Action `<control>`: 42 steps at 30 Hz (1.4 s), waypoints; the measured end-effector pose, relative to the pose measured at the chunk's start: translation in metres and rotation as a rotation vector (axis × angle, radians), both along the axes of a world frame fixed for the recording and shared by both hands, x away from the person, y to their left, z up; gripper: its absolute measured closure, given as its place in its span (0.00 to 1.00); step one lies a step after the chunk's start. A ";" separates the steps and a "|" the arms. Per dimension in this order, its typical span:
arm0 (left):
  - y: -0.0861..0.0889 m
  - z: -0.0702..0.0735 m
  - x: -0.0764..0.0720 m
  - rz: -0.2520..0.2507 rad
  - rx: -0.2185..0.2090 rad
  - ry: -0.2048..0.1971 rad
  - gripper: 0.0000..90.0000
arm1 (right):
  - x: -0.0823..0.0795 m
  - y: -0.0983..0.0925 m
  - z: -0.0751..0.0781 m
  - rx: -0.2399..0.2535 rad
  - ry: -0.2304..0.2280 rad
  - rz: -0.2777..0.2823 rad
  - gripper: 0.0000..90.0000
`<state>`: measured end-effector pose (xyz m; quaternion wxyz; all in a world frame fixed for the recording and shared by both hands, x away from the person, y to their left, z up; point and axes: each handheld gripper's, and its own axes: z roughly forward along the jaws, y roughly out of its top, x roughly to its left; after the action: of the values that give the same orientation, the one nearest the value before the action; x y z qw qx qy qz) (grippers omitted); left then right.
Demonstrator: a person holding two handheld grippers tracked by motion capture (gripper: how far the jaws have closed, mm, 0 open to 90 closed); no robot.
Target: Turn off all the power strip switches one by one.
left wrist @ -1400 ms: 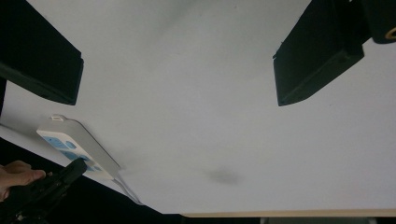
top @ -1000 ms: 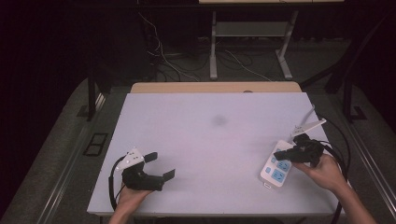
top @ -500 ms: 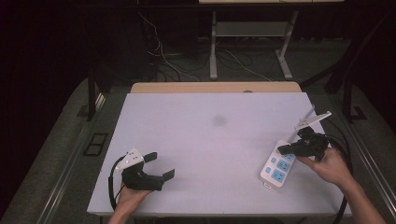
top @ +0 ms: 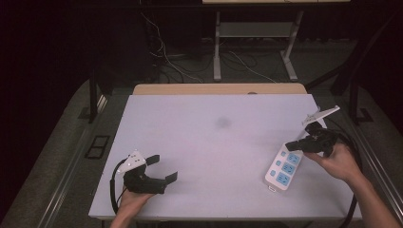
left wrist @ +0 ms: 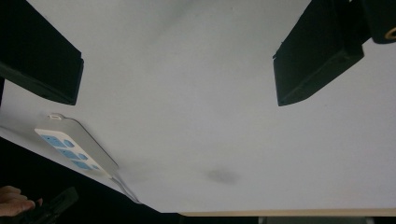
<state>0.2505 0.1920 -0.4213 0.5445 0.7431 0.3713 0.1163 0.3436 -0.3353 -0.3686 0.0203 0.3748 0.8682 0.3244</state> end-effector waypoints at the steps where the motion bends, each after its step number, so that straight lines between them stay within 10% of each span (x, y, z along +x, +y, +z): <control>1: 0.000 0.000 0.000 0.000 0.000 0.000 0.00 | 0.001 0.000 -0.001 -0.001 0.001 0.000 1.00; 42: 0.002 0.000 0.000 0.003 0.000 -0.001 0.00 | 0.025 0.012 -0.031 -0.080 0.067 0.018 1.00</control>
<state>0.2502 0.1937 -0.4211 0.5444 0.7426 0.3720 0.1177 0.3685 -0.3236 -0.3998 0.0033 0.3767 0.8841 0.2766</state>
